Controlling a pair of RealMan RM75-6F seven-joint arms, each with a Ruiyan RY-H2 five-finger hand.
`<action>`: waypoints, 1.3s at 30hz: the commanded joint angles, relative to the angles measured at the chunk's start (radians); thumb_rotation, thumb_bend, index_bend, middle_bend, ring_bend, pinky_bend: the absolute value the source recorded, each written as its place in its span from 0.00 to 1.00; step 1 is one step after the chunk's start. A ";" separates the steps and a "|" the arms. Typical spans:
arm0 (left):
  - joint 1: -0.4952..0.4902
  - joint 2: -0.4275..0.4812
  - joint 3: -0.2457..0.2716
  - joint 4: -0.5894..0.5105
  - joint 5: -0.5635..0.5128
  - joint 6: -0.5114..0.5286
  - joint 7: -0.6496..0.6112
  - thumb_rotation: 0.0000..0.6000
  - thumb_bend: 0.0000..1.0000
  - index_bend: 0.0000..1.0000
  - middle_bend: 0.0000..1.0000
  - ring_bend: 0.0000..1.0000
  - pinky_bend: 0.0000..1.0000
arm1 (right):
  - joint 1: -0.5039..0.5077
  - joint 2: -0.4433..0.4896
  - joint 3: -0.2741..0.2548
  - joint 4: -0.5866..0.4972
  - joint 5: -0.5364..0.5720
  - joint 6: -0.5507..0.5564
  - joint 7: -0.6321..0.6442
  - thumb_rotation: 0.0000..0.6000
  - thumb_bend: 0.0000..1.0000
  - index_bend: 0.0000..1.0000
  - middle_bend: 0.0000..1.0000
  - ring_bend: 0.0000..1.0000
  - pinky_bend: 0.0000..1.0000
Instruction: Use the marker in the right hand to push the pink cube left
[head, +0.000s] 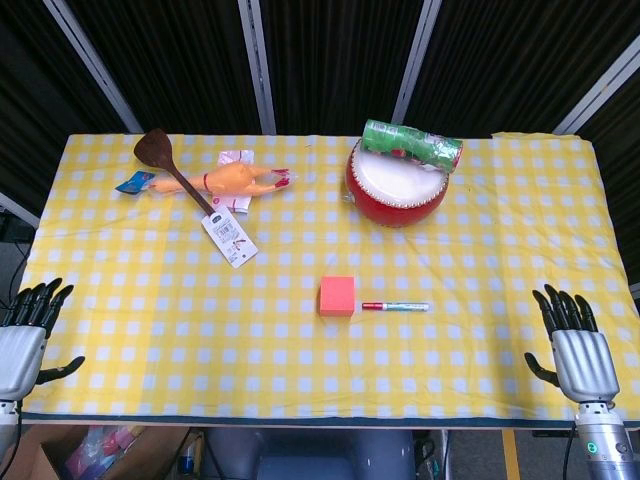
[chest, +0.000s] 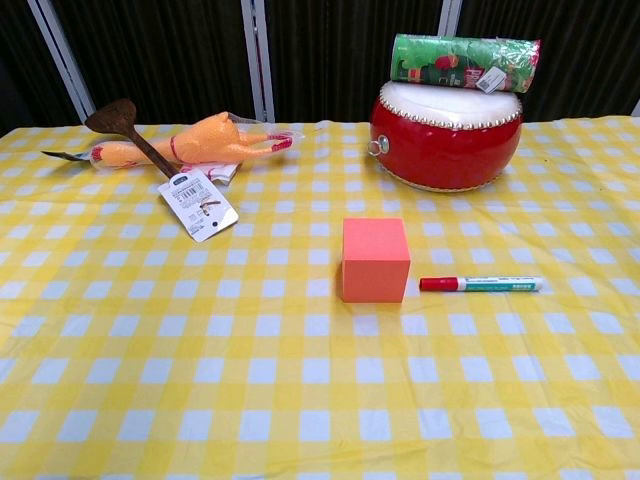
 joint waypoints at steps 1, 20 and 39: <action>0.002 0.000 0.001 0.001 0.000 0.001 0.001 1.00 0.00 0.00 0.00 0.00 0.00 | 0.004 -0.001 0.004 -0.016 -0.014 -0.009 -0.005 1.00 0.32 0.02 0.00 0.00 0.00; -0.003 -0.005 -0.004 0.003 -0.008 -0.007 0.009 1.00 0.00 0.00 0.00 0.00 0.00 | 0.275 -0.319 0.226 -0.153 0.369 -0.204 -0.450 1.00 0.32 0.18 0.00 0.00 0.00; -0.007 -0.006 -0.004 -0.004 -0.011 -0.015 0.014 1.00 0.00 0.00 0.00 0.00 0.00 | 0.360 -0.549 0.266 0.092 0.528 -0.191 -0.517 1.00 0.32 0.37 0.04 0.00 0.00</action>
